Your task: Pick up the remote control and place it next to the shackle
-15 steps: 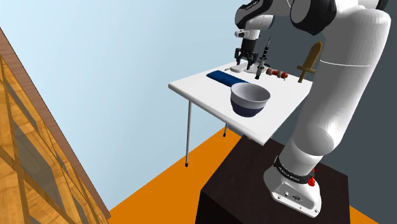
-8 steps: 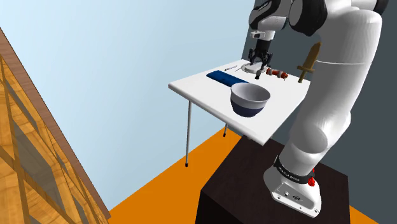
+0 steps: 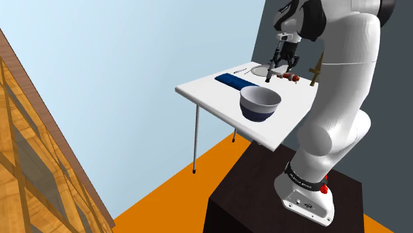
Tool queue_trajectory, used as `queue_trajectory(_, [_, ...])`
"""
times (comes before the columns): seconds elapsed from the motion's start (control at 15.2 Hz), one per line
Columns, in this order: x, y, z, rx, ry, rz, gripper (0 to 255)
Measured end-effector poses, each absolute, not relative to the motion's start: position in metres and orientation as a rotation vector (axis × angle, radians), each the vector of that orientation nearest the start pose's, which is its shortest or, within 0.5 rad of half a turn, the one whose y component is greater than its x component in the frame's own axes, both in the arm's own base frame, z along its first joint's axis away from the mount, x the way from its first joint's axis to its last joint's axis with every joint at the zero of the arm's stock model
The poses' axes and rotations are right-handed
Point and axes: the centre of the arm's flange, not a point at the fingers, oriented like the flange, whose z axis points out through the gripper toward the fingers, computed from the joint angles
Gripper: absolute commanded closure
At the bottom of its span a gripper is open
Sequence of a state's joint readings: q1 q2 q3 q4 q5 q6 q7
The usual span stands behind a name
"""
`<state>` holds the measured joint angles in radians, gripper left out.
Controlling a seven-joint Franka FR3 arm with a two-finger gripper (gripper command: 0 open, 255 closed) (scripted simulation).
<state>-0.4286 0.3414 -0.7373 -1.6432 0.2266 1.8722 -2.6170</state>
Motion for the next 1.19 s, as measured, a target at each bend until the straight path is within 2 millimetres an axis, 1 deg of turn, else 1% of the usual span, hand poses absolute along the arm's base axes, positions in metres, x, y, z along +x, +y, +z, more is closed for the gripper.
queue_trajectory(0.26, [0.276, -0.598, 0.455, -2.377, -2.019, 0.007, 255])
queue_trajectory(0.4, [0.256, -0.617, 0.457, -2.378, -2.019, 0.008, 255])
queue_trajectory(0.53, [0.238, -0.638, 0.456, -2.378, -2.019, 0.008, 255])
queue_trajectory(0.66, [0.22, -0.656, 0.459, -2.378, -2.019, 0.008, 255])
queue_trajectory(0.73, [0.209, -0.666, 0.457, -2.379, -2.019, 0.009, 255])
queue_trajectory(0.79, [0.205, -0.672, 0.457, -2.379, -2.018, 0.009, 255])
queue_trajectory(0.92, [0.201, -0.68, 0.45, -2.377, -2.019, 0.008, 255])
queue_trajectory(1.19, [0.2, -0.682, 0.429, -2.376, -2.021, 0.007, 255])
